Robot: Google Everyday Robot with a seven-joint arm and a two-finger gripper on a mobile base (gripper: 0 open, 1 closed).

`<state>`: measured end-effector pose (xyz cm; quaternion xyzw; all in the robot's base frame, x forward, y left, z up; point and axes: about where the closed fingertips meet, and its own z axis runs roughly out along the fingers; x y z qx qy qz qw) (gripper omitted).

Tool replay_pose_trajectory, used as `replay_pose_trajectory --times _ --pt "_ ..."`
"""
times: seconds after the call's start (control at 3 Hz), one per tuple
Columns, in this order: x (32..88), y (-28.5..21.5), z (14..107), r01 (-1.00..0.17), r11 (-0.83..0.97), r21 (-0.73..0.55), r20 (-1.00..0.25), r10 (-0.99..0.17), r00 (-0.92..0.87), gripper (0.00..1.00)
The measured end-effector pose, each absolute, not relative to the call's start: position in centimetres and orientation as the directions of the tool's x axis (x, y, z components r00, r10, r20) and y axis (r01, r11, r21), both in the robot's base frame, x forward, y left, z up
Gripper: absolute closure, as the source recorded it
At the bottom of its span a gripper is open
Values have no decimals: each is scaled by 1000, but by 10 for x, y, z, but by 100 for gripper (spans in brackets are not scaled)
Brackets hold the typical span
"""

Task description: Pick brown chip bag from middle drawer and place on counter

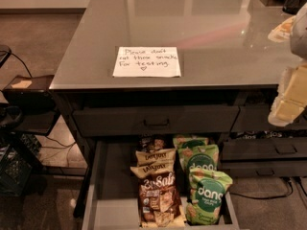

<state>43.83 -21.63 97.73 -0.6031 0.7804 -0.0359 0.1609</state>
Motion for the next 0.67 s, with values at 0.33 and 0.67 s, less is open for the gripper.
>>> replay_pose_trajectory --times 0.33,0.67 --pt "438 -216 977 -930 270 -250 -208 -953 -221 0" --pt "435 -209 957 -928 268 -257 -226 -951 -212 0"
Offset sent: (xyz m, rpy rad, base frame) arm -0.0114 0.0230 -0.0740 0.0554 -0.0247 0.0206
